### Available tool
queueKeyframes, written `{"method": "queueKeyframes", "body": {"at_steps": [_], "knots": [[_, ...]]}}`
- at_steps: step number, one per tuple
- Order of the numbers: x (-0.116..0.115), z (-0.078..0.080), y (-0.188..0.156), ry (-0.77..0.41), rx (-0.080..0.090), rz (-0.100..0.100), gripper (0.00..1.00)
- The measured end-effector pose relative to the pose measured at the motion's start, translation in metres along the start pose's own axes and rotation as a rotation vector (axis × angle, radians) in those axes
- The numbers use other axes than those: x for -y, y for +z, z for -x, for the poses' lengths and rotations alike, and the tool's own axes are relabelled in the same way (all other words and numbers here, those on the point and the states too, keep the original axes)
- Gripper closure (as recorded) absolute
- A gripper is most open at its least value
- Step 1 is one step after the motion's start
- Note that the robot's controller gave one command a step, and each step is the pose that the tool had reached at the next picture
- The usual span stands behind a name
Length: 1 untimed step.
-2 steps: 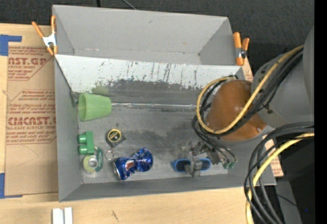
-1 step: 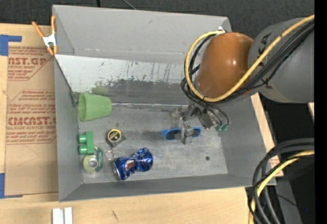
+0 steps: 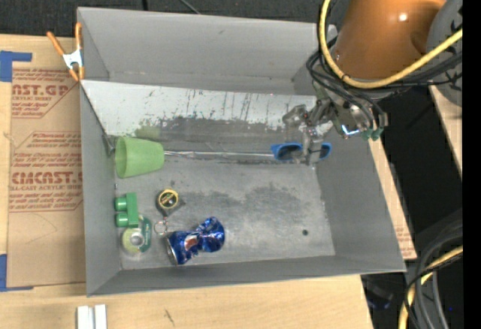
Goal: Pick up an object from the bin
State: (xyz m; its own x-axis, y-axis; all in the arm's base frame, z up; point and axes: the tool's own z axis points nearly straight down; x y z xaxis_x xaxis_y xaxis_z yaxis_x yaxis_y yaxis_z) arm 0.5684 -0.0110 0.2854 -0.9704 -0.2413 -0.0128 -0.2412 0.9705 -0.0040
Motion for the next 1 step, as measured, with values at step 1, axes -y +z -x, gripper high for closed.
{"method": "queueKeyframes", "body": {"at_steps": [1], "knots": [[0.0162, -0.0103, 0.0457, -0.112, -0.013, 0.005, 1.0]]}}
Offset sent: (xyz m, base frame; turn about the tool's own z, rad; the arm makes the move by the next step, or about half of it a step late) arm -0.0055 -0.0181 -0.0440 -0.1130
